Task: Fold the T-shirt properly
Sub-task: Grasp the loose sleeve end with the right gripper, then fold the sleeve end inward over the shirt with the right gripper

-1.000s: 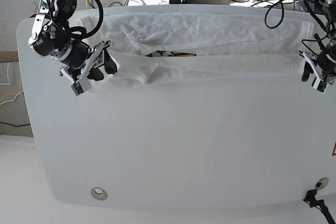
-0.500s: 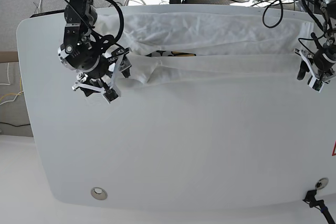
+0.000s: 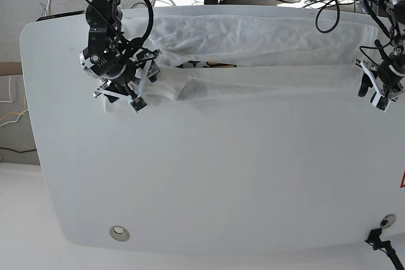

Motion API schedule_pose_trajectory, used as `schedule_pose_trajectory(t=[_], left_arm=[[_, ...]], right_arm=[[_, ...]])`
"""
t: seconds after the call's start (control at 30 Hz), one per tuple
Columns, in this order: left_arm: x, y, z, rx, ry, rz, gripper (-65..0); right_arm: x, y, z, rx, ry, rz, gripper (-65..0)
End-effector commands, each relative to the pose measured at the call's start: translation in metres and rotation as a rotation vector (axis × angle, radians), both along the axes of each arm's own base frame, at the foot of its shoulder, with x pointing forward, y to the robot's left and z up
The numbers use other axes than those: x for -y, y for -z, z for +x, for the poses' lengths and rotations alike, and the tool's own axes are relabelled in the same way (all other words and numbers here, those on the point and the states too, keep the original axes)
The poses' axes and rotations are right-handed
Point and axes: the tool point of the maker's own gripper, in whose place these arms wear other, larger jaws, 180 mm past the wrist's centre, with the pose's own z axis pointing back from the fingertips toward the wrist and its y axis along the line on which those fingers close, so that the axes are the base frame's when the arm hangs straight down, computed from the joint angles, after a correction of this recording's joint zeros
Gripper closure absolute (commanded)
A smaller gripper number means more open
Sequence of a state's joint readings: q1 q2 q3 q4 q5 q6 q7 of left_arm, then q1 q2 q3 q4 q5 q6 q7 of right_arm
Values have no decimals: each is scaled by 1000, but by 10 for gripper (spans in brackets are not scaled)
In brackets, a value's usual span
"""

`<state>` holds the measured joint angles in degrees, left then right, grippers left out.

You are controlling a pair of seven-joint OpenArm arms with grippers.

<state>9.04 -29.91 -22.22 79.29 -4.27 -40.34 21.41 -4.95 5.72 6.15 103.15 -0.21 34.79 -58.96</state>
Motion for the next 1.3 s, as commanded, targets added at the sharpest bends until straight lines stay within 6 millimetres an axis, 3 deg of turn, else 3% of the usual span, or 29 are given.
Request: schedule_pose_trajectory(t=[0.0, 0.17, 0.27, 0.3, 0.57, 0.67, 0.87, 1.03, 1.27], left_arm=[[-6, -17, 10, 50, 6, 14, -218], [-6, -17, 10, 50, 5, 12, -218], [-6, -17, 10, 50, 5, 12, -218], [-6, -17, 10, 50, 5, 12, -218], [-6, -17, 10, 50, 6, 14, -218], [-6, -17, 10, 50, 6, 14, -218], [-6, -17, 10, 49, 6, 15, -218], [-6, -17, 10, 49, 6, 15, -218], [-1, -14, 9, 40, 20, 13, -218]], right_arm=[[-2, -11, 10, 46, -7, 12, -332], [-3, -8, 5, 33, -13, 13, -158], [-4, -7, 4, 31, -18, 13, -13], [-5, -8, 4, 33, -20, 14, 0], [-34, -25, -18, 72, -153, 20, 0], [-49, -20, -36, 34, -200, 29, 0], [-90, -16, -79, -54, -340, 239, 0], [-90, -24, -102, -117, -418, 371, 0], [-60, -19, -109, -174, -440, 334, 0]])
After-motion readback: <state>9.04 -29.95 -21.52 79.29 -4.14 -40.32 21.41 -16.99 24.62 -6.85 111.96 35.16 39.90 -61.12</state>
